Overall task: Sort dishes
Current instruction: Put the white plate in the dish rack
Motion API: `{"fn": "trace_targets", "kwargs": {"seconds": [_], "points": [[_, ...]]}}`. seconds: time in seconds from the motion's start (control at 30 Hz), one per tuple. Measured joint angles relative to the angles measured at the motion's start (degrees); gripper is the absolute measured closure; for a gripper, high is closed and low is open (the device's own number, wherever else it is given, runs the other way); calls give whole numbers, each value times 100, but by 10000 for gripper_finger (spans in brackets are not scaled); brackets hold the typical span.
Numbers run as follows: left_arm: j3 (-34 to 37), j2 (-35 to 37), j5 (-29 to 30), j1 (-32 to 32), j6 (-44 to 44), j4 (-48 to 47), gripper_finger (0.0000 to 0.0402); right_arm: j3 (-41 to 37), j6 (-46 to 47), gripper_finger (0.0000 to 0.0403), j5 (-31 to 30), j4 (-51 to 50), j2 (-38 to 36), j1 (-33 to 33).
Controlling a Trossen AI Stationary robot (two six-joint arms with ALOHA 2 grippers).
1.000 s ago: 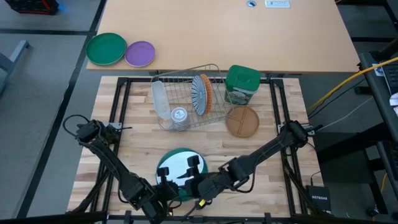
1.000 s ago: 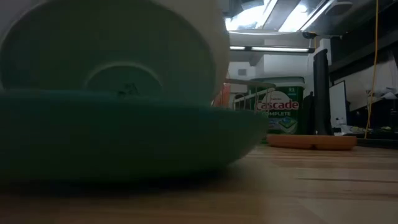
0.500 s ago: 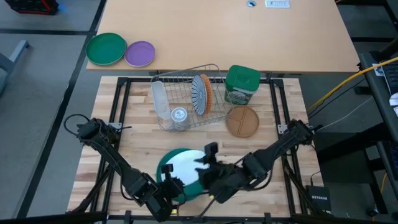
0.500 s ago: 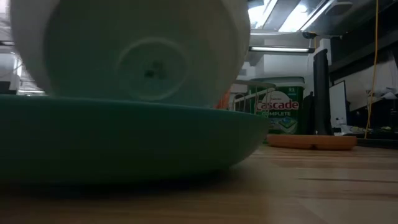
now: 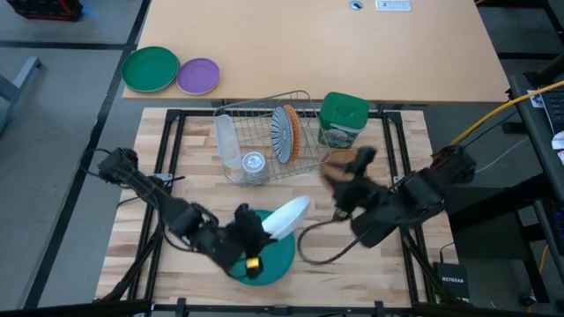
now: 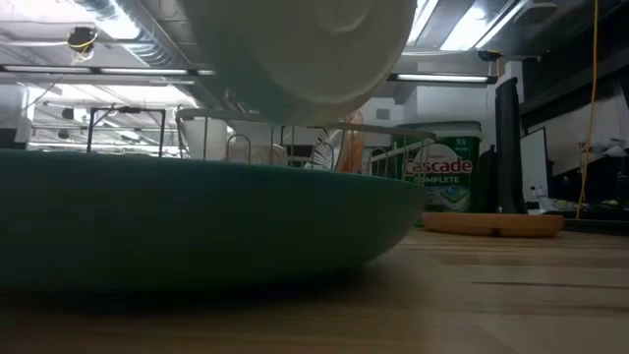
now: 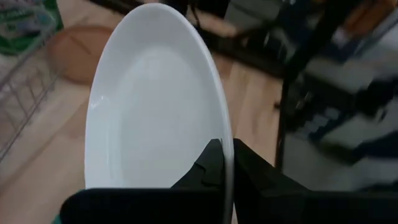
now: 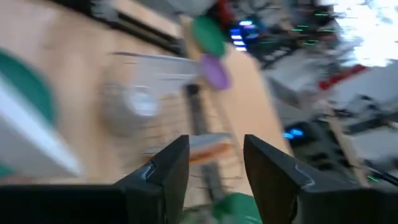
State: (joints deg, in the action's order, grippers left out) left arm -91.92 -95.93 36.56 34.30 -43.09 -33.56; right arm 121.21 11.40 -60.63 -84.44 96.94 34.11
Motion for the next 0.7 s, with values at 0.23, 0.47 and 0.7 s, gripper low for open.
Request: {"fn": "trace_targets", "kwargs": {"seconds": [0.23,0.47,0.7], "points": [[0,283,-199,-877,421,739,401,-229,478,246,-785,-569,-765,-502],[0,283,-1143,-1998,780,1733,401,-1798,1007,246,-778,-549,-1902,-1614],[0,283,-1450,-3019,584,2461,401,-4046,1898,246,-925,-42,-3365,-2410]]}}
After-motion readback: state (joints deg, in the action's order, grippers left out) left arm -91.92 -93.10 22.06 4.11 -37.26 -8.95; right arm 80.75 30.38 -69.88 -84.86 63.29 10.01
